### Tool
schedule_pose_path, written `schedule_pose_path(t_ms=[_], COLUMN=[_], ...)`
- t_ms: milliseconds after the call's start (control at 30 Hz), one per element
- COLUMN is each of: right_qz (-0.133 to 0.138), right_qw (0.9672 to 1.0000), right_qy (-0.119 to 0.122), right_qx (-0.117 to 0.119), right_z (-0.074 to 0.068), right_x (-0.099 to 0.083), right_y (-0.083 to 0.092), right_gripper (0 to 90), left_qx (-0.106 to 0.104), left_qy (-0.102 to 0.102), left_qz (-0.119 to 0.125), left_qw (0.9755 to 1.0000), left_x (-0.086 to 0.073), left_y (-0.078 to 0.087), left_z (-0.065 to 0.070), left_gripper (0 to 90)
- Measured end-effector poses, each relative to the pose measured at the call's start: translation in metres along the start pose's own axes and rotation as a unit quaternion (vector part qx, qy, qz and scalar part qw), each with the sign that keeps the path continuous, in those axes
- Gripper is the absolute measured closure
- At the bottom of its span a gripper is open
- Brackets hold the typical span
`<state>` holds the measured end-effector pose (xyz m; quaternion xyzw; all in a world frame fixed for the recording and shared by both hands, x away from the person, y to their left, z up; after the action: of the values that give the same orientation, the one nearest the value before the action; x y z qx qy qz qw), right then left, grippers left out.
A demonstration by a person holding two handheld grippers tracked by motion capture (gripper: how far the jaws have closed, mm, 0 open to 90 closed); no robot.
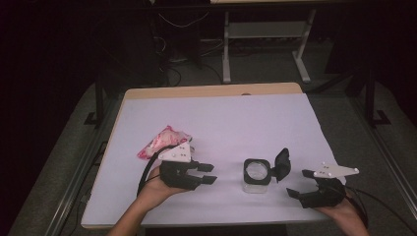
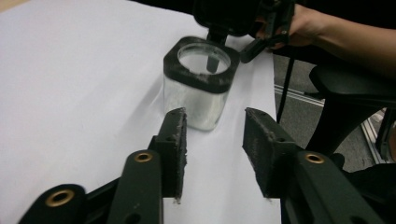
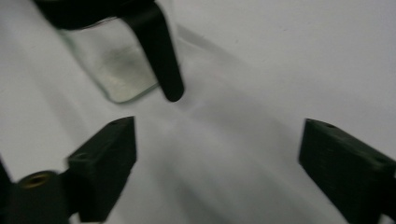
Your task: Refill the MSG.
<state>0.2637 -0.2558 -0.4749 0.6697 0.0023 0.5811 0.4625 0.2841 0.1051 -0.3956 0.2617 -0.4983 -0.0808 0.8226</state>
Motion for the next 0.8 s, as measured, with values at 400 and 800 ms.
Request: schedule_pose_path(t_ms=[400, 800], right_qz=[0.015, 0.020], right_qw=[0.9987, 0.9922], right_qy=[0.016, 0.063], right_qx=[0.046, 0.105], right_z=[-0.035, -0.075], right_x=[0.001, 0.026], right_y=[0.007, -0.011], right_gripper=[79.2, 89.8], left_qx=[0.028, 0.072], left_qy=[0.028, 0.057], left_qz=[-0.008, 0.009], left_qw=[0.9992, 0.9957], left_x=[-0.038, -0.063], left_y=[0.018, 0.050], left_z=[-0.007, -0.024], left_gripper=[50.3, 46.5])
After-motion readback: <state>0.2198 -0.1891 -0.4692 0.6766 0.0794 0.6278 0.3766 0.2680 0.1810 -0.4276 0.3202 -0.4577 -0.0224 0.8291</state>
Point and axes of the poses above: each handheld gripper's, and its own axes: y roughly backward along the jaws, x roughly out of its top, z roughly to its right, the point moved 5 cm from there along -y, roughly forward along the jaws, and after that the axes turned 15 degrees about y, right-handed, at the moved point
